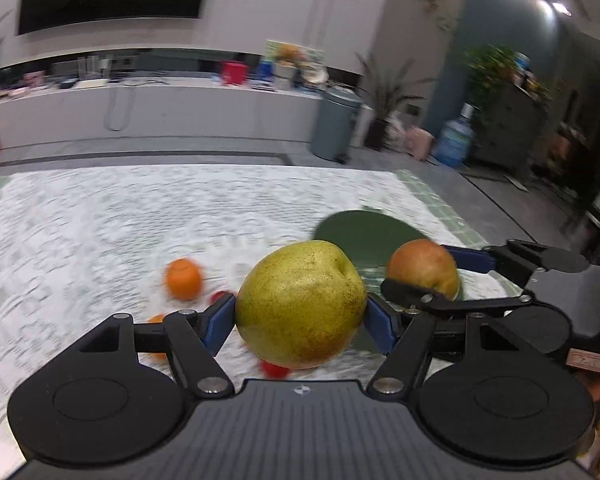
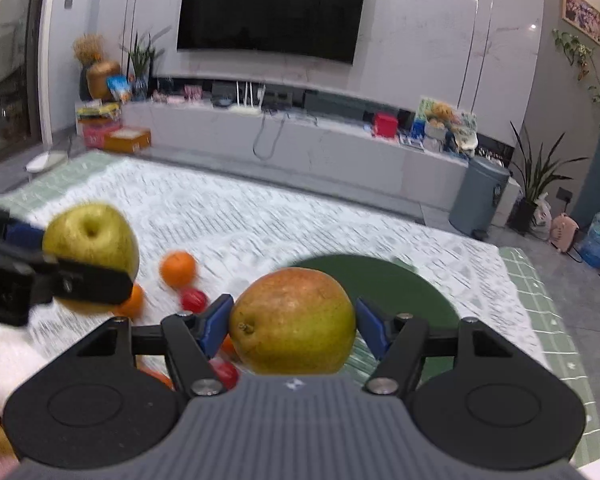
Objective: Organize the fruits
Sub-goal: 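Carry both pears into the green colander and open both tools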
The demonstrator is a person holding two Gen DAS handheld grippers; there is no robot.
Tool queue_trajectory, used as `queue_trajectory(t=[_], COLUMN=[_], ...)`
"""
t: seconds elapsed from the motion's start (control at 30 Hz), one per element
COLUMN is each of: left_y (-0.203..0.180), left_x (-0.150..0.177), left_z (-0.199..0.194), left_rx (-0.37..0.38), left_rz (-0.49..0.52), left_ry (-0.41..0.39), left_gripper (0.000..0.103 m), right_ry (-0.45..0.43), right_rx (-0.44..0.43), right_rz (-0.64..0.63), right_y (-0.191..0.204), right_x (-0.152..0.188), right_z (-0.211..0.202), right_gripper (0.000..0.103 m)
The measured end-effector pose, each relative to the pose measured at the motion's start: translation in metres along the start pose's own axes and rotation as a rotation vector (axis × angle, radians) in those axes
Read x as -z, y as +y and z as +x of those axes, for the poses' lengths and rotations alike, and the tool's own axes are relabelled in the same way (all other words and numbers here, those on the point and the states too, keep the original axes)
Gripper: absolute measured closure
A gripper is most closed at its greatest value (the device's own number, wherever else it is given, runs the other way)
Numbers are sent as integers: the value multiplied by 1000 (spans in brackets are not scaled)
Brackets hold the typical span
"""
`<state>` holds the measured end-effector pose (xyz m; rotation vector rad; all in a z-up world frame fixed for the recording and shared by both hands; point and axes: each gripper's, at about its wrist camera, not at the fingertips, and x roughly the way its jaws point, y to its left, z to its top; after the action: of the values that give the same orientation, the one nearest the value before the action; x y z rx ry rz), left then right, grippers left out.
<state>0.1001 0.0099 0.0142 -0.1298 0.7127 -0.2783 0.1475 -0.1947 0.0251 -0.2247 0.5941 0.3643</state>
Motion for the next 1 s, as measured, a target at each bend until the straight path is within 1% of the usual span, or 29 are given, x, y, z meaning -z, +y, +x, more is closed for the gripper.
queue_trajectory(t=[0.1, 0.23, 0.37, 0.43, 0.6, 0.77, 0.87, 1.0], left_y=[-17, -42, -58, -61, -64, -65, -63, -63], left_x=[-13, -27, -33, -34, -37, -39, -35, -31], left_z=[18, 48, 77, 91, 123, 150, 158, 169], left_rx=[38, 66, 115, 129, 109, 131, 135, 143], left_rz=[55, 153, 261, 297, 333, 345, 341, 366], left_ry=[27, 91, 151, 183, 252, 343, 379, 422], left_gripper=[24, 24, 24, 24, 24, 24, 24, 24], right_ry=[62, 118, 153, 173, 223, 285, 320, 360], right_rx=[7, -3, -16, -22, -51, -88, -114, -144], right_rz=[-31, -68, -159, -195, -236, -299, -309, -323], right_y=[-25, -49, -57, -60, -68, -68, -70, -71], right_x=[4, 5, 5, 4, 3, 4, 4, 7], right_z=[2, 9, 20, 26, 45, 64, 73, 83], right_gripper=[39, 39, 39, 39, 39, 39, 39, 39])
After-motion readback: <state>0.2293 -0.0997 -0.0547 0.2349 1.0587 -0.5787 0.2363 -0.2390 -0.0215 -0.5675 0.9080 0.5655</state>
